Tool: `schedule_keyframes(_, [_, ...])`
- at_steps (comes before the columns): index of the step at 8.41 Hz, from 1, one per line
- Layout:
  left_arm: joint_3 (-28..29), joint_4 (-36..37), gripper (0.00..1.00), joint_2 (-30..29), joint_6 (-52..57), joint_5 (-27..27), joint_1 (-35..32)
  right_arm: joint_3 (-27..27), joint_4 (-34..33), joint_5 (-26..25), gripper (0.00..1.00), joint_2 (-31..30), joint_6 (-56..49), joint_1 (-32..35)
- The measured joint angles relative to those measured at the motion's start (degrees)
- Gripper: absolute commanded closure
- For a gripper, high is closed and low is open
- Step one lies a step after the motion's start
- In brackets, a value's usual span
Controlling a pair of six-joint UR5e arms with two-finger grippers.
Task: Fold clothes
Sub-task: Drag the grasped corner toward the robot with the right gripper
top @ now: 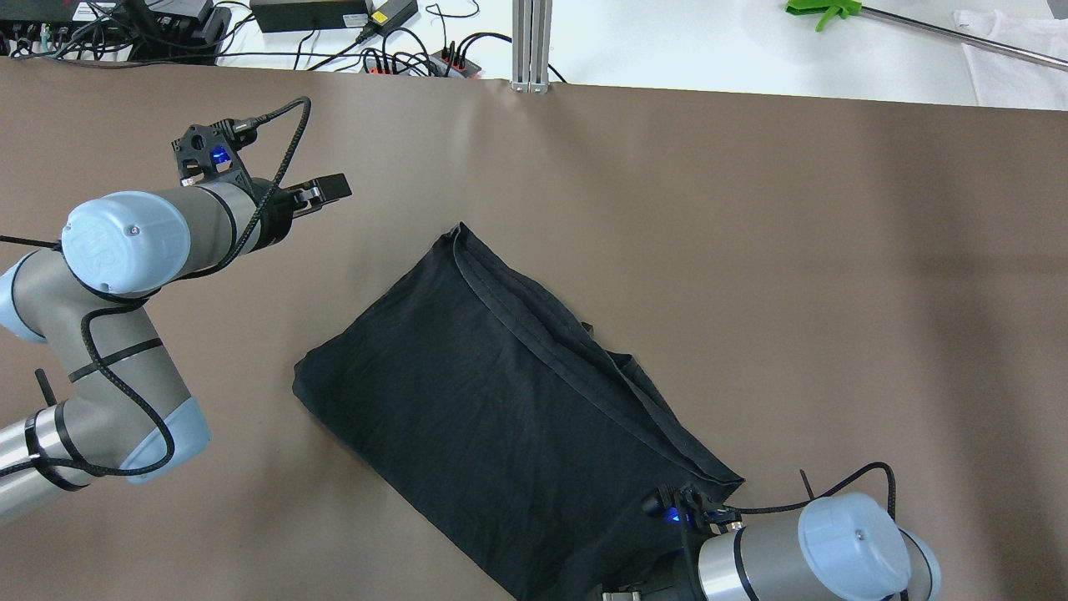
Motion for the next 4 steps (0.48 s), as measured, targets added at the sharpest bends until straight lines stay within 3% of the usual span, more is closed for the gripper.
schedule_keyframes(4, [-2.48, 0.29, 0.0, 1.01, -1.07, -3.09, 1.92, -0.61, -0.53, -4.2, 0.05, -0.51, -0.19, 6.47])
